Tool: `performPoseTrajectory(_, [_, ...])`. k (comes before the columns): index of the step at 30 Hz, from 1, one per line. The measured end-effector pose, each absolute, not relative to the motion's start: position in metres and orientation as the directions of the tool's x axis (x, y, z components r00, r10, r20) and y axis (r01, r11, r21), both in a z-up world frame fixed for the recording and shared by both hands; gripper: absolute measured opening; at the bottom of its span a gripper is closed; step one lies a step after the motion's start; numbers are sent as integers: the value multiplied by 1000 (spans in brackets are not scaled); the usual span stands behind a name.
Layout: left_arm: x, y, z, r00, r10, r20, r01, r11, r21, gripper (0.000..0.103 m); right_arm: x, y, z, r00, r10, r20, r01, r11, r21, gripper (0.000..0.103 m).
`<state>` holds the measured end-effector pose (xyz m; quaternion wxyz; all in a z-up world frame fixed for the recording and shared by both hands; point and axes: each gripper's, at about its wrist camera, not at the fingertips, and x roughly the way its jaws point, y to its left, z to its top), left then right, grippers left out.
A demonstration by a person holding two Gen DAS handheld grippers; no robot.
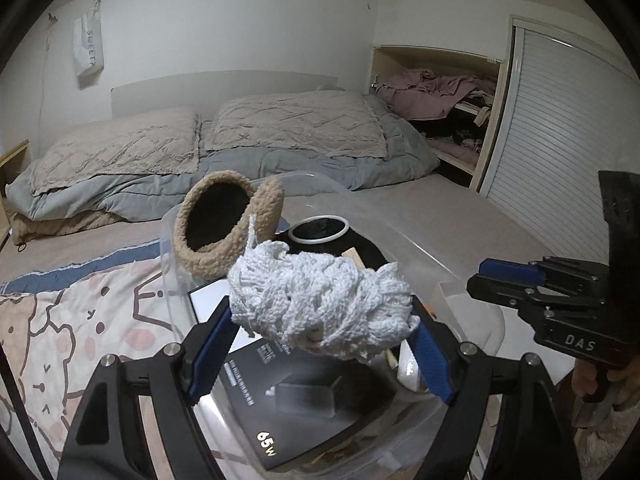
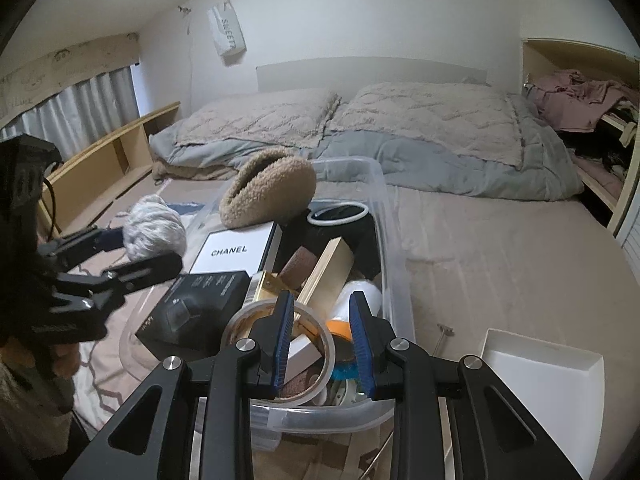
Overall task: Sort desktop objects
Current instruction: 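Lower the lace cloth over the clear box with the left gripper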
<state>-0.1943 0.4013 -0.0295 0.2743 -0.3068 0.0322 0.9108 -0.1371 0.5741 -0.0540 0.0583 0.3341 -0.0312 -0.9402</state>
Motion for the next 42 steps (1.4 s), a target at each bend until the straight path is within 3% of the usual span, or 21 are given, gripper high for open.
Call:
performPoseTrajectory(23, [-289, 422, 6, -597, 445, -667, -411, -884, -222, 81, -130, 594, -35, -808, -137, -573, 49, -985, 166, 29])
performPoseTrajectory(35, [-330, 512, -20, -534, 368, -761, -492, -868, -75, 81, -132, 612, -38, -806, -150, -572, 31, -977, 212, 29])
performPoseTrajectory(42, [-367, 538, -26, -499, 369, -784, -459, -880, -122, 81, -122, 634, -25, -838, -117, -532, -15, -971, 238, 29])
